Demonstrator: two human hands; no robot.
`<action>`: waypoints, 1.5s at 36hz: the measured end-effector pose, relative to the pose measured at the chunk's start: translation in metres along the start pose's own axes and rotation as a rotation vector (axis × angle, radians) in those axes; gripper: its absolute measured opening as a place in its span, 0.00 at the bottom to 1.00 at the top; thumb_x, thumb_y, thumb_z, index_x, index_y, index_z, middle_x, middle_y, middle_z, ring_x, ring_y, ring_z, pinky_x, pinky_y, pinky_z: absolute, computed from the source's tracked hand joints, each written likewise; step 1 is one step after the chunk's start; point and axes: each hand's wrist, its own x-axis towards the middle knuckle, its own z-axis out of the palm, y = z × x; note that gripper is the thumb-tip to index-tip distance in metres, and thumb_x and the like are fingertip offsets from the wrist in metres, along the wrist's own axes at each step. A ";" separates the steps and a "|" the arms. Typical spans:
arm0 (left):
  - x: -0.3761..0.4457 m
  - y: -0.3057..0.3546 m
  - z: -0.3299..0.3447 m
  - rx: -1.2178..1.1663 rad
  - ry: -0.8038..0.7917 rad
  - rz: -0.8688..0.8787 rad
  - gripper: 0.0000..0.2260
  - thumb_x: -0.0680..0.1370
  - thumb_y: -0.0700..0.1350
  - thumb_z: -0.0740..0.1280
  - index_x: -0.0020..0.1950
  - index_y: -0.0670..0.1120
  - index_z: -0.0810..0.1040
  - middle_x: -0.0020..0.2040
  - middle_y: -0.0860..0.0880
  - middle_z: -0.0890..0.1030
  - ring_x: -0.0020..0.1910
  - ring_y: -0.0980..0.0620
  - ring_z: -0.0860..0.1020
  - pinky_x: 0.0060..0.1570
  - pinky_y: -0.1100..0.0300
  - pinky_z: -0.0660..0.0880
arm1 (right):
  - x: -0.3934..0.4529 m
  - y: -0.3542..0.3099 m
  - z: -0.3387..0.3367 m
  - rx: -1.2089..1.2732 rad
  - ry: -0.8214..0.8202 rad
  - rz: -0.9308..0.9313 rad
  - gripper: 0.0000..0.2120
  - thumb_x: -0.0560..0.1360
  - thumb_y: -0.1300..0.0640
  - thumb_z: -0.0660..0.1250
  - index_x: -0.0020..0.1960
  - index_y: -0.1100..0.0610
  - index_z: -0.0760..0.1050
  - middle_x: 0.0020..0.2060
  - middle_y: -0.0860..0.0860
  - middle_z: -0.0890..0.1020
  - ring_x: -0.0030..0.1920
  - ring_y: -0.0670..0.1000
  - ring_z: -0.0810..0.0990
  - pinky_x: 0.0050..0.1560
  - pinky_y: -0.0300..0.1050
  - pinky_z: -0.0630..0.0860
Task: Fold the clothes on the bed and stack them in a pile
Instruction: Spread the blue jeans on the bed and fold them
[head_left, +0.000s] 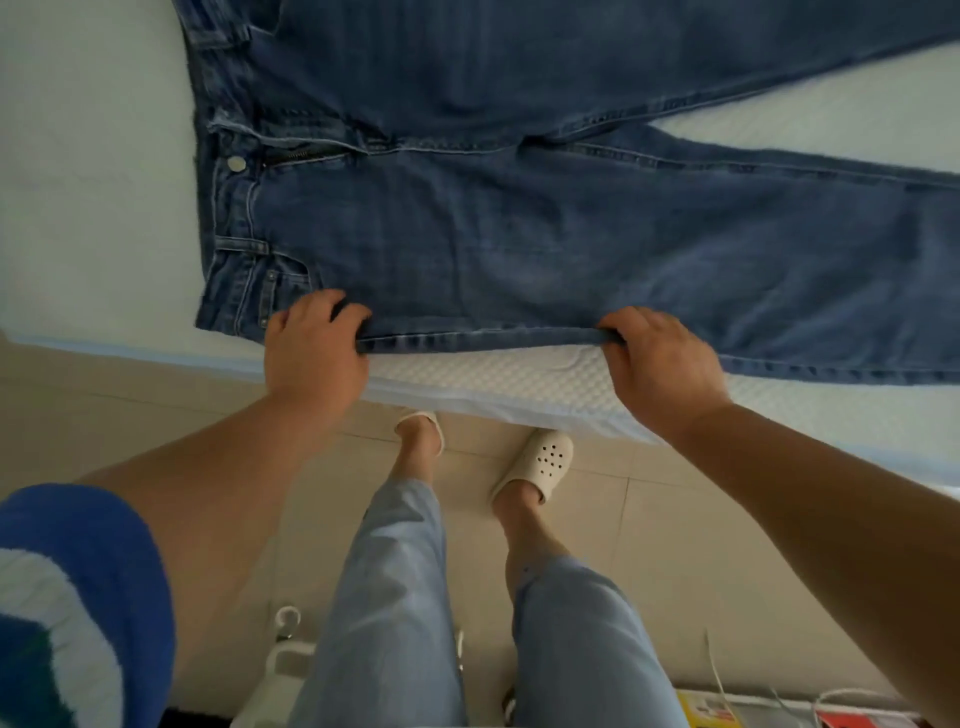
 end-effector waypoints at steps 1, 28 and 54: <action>0.002 -0.004 -0.004 -0.037 0.037 -0.040 0.15 0.72 0.38 0.68 0.59 0.42 0.79 0.60 0.39 0.76 0.61 0.38 0.72 0.59 0.45 0.64 | 0.003 0.001 -0.004 -0.010 -0.005 -0.008 0.10 0.80 0.55 0.57 0.57 0.55 0.74 0.49 0.51 0.79 0.49 0.54 0.76 0.42 0.45 0.67; 0.260 -0.047 -0.161 -0.459 0.269 0.015 0.07 0.75 0.49 0.64 0.48 0.51 0.81 0.43 0.50 0.81 0.46 0.45 0.77 0.47 0.54 0.70 | 0.268 -0.024 -0.180 -0.260 0.258 0.049 0.11 0.78 0.53 0.59 0.55 0.57 0.74 0.50 0.62 0.79 0.49 0.66 0.76 0.50 0.60 0.74; 0.303 0.021 -0.123 -0.318 0.161 0.000 0.21 0.74 0.47 0.65 0.67 0.46 0.72 0.67 0.44 0.70 0.68 0.44 0.65 0.69 0.47 0.56 | 0.308 -0.001 -0.118 -0.080 0.231 0.187 0.27 0.71 0.56 0.68 0.68 0.60 0.67 0.66 0.60 0.66 0.67 0.59 0.60 0.66 0.53 0.53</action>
